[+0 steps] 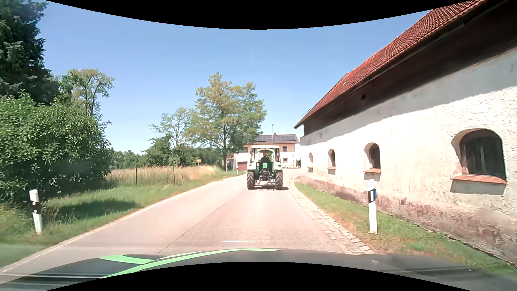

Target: Follow the waypoints while adhering to traffic rules and regulations

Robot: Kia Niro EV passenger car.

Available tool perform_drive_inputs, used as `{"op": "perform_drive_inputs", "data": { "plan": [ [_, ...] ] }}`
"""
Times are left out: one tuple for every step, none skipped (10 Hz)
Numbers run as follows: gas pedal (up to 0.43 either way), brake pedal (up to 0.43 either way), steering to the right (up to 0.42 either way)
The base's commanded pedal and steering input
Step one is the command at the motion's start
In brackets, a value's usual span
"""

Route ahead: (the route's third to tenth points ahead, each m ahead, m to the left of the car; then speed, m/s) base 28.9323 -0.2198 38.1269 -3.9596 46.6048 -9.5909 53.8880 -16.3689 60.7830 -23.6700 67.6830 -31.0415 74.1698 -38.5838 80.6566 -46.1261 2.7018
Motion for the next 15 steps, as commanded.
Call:
{"op": "perform_drive_inputs", "data": {
  "plan": [
    [0.0,0.0,-0.004],
    [0.0,0.0,-0.005],
    [0.0,0.0,-0.006],
    [0.008,0.0,-0.01],
    [0.008,0.0,-0.013],
    [0.02,0.0,-0.017],
    [0.028,0.0,-0.021],
    [0.039,0.0,-0.022],
    [0.039,0.0,-0.022],
    [0.047,0.0,-0.022],
    [0.047,0.0,-0.022],
    [0.047,0.0,-0.021],
    [0.059,0.0,-0.02],
    [0.059,0.0,-0.018],
    [0.067,0.0,-0.012]
  ]
}}
